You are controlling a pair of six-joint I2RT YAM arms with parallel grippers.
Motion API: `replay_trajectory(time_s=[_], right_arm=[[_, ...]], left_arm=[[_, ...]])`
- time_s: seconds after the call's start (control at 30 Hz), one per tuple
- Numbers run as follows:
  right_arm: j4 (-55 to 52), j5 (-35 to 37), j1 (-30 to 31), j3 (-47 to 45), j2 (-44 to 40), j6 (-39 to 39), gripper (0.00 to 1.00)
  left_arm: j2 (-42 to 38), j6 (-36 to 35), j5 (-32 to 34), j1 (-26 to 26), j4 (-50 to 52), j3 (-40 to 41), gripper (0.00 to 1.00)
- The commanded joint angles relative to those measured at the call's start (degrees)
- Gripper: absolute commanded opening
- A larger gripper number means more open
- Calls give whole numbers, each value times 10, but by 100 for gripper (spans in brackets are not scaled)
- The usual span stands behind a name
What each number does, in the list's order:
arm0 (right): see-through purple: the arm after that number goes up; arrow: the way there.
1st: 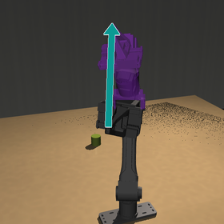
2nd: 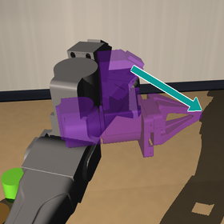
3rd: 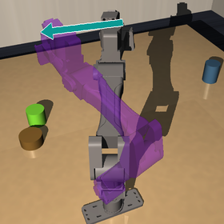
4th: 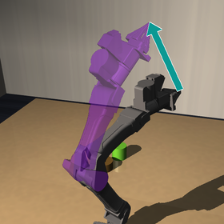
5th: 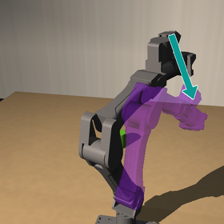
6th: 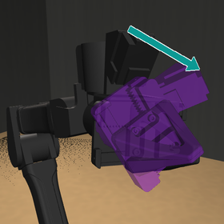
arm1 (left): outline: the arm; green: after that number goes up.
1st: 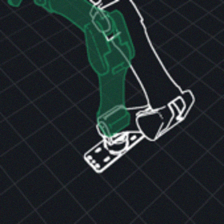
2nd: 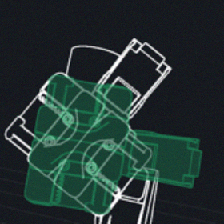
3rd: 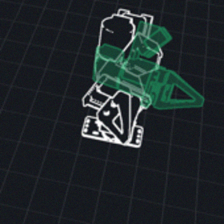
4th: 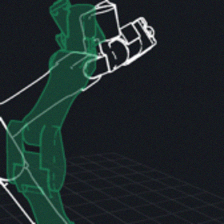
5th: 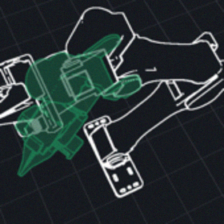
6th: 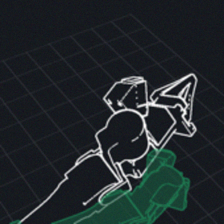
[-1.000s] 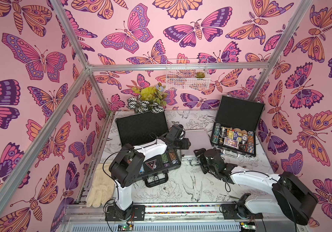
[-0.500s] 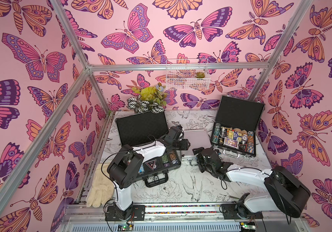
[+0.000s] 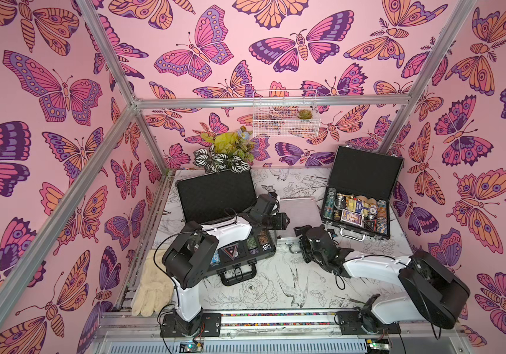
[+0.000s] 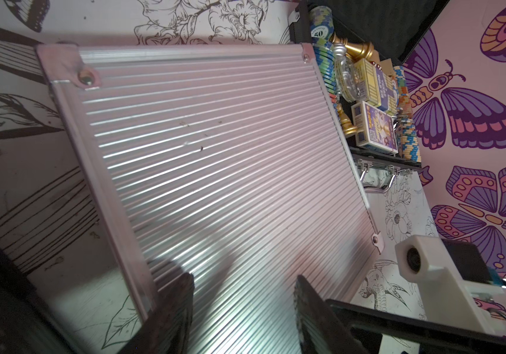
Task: Close the poker set cases
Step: Fasten the fastener on the poker set case.
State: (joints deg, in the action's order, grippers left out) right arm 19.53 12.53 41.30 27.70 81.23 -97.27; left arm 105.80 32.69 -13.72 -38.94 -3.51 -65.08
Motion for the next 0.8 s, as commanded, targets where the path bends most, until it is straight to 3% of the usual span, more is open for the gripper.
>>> replay_trajectory(time_s=[0.0, 0.3, 0.77], right_arm=[[10, 21, 3, -16, 17, 6, 94], [50, 44, 10, -53, 47, 3, 93], [74, 45, 11, -61, 46, 34, 82]], left_arm=[[34, 16, 7, 5, 151, 50, 55], [32, 22, 4, -1, 147, 55, 54], [19, 18, 18, -10, 146, 65, 53]])
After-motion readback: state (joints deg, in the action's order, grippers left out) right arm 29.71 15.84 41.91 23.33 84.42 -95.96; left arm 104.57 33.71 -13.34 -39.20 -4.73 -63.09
